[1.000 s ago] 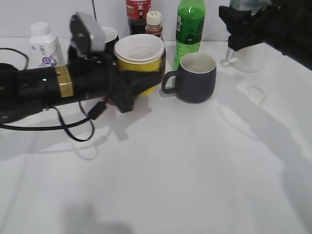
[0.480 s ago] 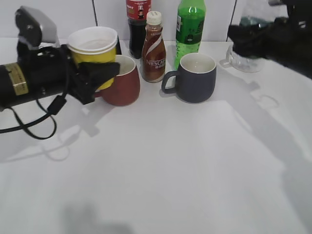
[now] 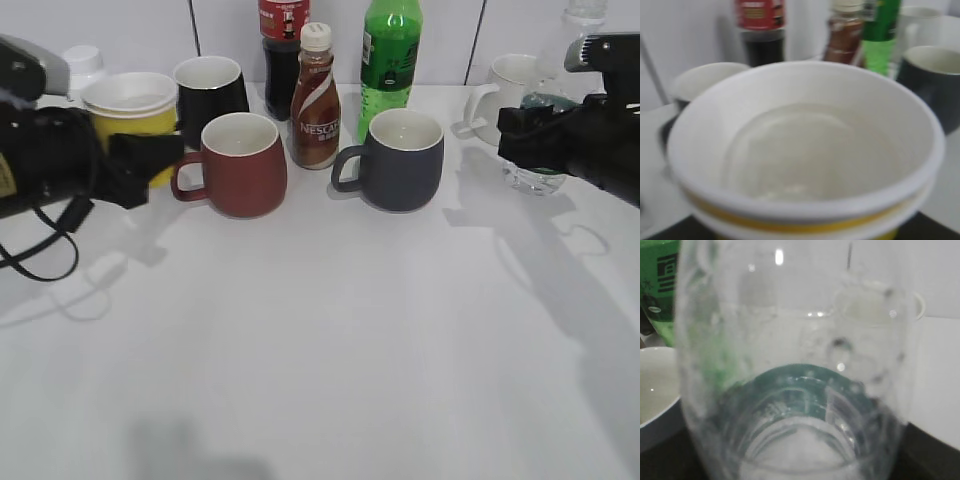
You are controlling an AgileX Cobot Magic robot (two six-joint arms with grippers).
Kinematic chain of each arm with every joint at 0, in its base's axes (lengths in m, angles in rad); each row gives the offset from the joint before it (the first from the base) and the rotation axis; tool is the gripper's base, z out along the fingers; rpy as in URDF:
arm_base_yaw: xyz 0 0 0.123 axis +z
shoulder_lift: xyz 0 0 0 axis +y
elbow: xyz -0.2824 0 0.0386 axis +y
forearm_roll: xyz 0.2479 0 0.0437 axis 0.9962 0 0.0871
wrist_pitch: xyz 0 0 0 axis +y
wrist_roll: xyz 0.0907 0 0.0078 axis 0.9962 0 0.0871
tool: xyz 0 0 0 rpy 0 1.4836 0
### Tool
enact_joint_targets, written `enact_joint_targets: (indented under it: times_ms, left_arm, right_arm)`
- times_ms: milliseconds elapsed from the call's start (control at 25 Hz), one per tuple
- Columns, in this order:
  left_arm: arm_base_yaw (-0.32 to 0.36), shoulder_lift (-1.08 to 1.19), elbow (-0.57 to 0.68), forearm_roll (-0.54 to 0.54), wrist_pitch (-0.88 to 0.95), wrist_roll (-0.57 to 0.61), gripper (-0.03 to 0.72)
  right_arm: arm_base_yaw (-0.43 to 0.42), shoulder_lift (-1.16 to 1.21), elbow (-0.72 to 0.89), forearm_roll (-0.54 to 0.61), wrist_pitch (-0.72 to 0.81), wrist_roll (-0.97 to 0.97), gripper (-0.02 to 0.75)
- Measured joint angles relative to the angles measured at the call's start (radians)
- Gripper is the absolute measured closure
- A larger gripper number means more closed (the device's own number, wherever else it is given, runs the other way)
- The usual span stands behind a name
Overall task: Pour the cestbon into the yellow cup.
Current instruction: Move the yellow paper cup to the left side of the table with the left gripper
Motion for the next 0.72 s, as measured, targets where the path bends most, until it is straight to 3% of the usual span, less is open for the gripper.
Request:
enact_joint_targets:
  times_ms: [280, 720]
  left_arm:
    - [0.08, 0.008, 0.0, -0.117, -0.002, 0.103, 0.31]
    - [0.085, 0.211, 0.0, -0.247, -0.207, 0.232, 0.31]
  right_arm:
    - [0.0, 0.0, 0.0, 0.007, -0.003, -0.006, 0.278]
    - [0.0, 0.0, 0.0, 0.014, -0.008, -0.031, 0.278]
